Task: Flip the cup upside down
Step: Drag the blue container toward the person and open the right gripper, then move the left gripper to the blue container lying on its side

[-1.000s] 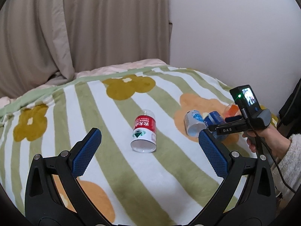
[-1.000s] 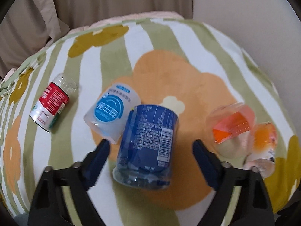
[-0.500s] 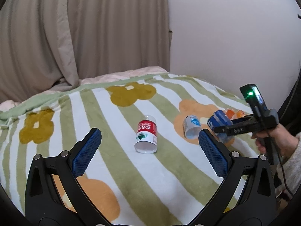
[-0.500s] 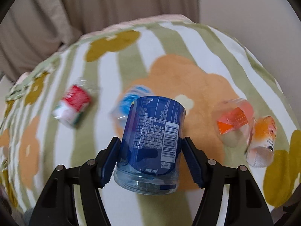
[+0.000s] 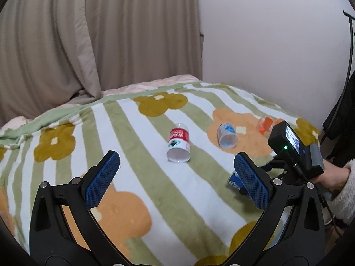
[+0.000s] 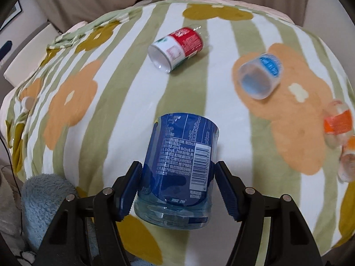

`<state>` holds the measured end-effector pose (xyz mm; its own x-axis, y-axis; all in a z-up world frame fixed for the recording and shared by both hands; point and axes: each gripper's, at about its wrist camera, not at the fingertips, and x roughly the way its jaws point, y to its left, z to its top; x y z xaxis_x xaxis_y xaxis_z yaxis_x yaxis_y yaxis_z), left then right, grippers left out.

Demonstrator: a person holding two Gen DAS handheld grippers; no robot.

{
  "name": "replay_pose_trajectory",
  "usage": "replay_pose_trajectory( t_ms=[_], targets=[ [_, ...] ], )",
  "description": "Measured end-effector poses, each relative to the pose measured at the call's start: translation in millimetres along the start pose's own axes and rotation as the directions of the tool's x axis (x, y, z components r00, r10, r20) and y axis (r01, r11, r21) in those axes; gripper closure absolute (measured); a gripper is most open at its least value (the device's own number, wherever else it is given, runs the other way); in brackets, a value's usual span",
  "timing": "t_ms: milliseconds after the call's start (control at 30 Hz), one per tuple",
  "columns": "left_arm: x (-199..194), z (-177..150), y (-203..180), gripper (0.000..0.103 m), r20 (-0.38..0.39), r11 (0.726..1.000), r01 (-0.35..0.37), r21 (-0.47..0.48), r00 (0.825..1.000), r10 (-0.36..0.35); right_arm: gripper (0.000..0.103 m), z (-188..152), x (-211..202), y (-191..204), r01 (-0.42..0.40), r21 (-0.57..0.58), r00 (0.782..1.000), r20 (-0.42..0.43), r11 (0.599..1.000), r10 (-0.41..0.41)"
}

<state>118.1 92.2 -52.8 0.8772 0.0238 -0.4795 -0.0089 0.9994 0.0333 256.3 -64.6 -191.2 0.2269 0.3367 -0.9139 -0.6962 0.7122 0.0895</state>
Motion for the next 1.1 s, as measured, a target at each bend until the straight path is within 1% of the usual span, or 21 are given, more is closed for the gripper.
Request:
replay_pose_trajectory(
  t_ms=[167,233,267,300,367,433,567,667,733,833,933,967,1000,1067,1100],
  targets=[
    [2,-6,1,0.0,-0.02,1.0,-0.004,0.005,1.0,0.004,0.039,-2,8,2,0.02,-0.017,1.0,-0.014,1.0,-0.02],
    [3,-7,0,0.0,-0.026,1.0,0.002,0.003,1.0,-0.002,0.038,-5,5,5,0.021,-0.015,1.0,-0.008,1.0,-0.021],
    [3,-8,-1,0.0,-0.027,1.0,0.006,0.002,1.0,-0.006,0.033,-5,4,5,0.025,-0.014,1.0,-0.002,1.0,-0.025],
    [4,-8,-1,0.0,-0.029,1.0,0.013,0.001,0.999,-0.013,0.021,-7,1,5,0.037,-0.008,0.999,0.008,0.999,-0.037],
    [4,-8,-4,0.0,-0.031,1.0,0.026,0.0,0.999,-0.026,0.011,-8,-3,4,0.045,0.001,0.999,0.022,0.999,-0.045],
    [4,-7,-7,0.0,-0.037,0.999,0.035,0.001,0.999,-0.035,0.011,-10,-11,2,0.044,0.013,0.998,0.044,0.999,-0.044],
    [7,-5,-15,0.0,-0.056,0.999,0.045,-0.008,0.997,-0.045,0.011,-17,-35,-4,0.07,0.045,0.994,0.085,0.997,-0.073],
    [12,-1,-24,0.0,-0.075,0.998,0.052,-0.022,0.996,-0.054,0.011,-28,-64,-7,0.089,0.061,0.985,0.145,0.994,-0.097],
    [17,2,-32,0.0,-0.102,0.997,0.06,-0.04,0.993,-0.063,0.011,-37,-85,-8,0.1,0.079,0.974,0.195,0.992,-0.114],
    [35,6,-50,0.0,-0.16,0.995,0.075,-0.073,0.983,-0.086,0.011,-53,-115,-9,0.099,0.107,0.954,0.273,0.989,-0.125],
    [58,5,-70,0.0,-0.231,0.991,0.1,-0.085,0.966,-0.117,0.011,-71,-139,-9,0.088,0.139,0.931,0.34,0.986,-0.131],
    [64,3,-76,0.0,-0.248,0.991,0.098,-0.088,0.962,-0.117,0.011,-77,-146,-9,0.087,0.149,0.923,0.359,0.985,-0.136],
    [72,1,-81,0.0,-0.271,0.99,0.099,-0.096,0.955,-0.121,0.011,-83,-152,-9,0.088,0.156,0.918,0.372,0.984,-0.141],
    [90,-5,-90,0.0,-0.32,0.983,0.118,-0.141,0.934,-0.158,0.011,-94,-161,-8,0.089,0.166,0.908,0.392,0.982,-0.148],
    [100,-9,-95,0.0,-0.348,0.98,0.116,-0.16,0.923,-0.166,0.011,-100,-166,-9,0.088,0.169,0.903,0.402,0.982,-0.15]
  ],
)
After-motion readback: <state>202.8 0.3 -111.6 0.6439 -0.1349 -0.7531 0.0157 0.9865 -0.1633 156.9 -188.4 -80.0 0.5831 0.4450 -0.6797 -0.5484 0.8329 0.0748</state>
